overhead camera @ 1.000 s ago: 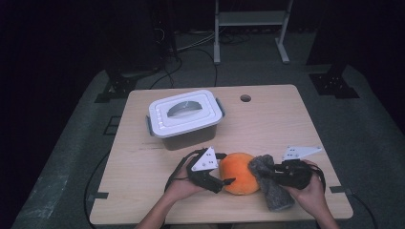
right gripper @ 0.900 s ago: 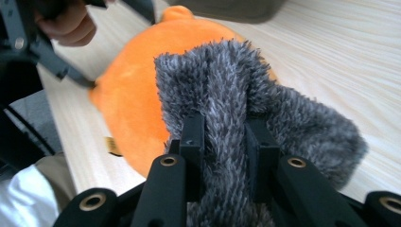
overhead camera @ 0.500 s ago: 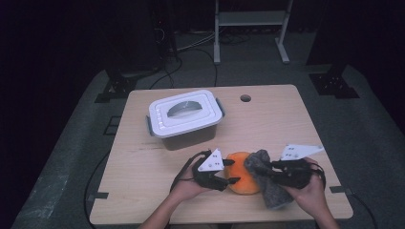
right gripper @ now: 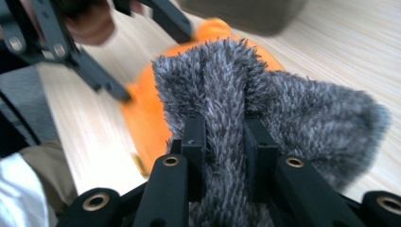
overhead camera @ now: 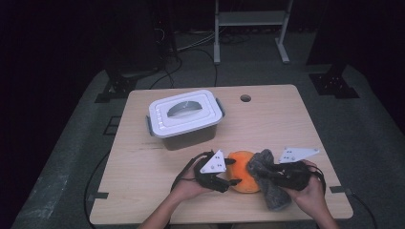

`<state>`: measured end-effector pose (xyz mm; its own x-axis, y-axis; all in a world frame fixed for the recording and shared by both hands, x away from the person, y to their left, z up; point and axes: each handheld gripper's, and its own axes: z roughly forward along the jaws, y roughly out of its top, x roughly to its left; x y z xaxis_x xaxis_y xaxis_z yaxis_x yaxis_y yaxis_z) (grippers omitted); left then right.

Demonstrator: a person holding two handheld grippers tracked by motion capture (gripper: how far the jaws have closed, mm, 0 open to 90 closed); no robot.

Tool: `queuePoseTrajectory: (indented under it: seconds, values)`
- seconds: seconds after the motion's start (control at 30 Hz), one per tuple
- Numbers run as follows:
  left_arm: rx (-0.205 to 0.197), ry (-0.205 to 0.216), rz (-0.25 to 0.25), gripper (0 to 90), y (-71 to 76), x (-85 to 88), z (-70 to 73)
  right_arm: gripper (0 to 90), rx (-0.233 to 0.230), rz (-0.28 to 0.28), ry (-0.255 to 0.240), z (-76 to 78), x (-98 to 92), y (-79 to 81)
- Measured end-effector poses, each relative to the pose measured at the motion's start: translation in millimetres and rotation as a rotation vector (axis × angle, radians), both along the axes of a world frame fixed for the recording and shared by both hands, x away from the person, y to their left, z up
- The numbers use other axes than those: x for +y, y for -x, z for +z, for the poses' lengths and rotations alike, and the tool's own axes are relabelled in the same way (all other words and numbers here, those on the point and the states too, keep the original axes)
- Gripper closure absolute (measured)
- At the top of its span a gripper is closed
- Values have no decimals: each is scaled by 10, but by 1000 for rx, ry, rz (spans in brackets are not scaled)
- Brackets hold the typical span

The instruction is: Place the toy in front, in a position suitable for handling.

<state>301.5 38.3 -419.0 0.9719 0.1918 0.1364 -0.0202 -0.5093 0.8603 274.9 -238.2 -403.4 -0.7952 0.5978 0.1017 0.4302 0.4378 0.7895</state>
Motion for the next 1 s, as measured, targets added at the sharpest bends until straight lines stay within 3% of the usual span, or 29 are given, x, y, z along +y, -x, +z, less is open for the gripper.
queuePoseTrajectory:
  seconds: [0.1, 0.2, 0.33, 0.5, 0.63, 0.77, 0.87, 1.0]
  values:
    - [15, 18, 20, 408, -9, -28, 5, 734, -5, -22, 8, 40, -35, 41]
    - [25, 29, 42, 395, -26, -60, 13, 735, -26, 15, -19, 131, 68, 101]
    - [45, 41, 67, 367, -50, -51, -12, 735, -41, 50, 23, 127, 244, 103]
    - [59, 51, 77, 340, -74, -5, -26, 735, -4, 45, 15, 14, 169, 67]
    - [79, 44, 74, 230, -64, 30, -16, 734, 41, 19, 14, -58, 16, 110]
    - [93, 26, 58, 285, -70, 29, -51, 735, 53, 20, 21, -52, 8, 135]
    - [99, 53, 44, 297, -74, 9, -65, 736, 19, 37, 5, 64, 89, 175]
    - [66, 47, 30, 259, -27, -32, -71, 737, -9, 60, -3, 165, 259, 137]
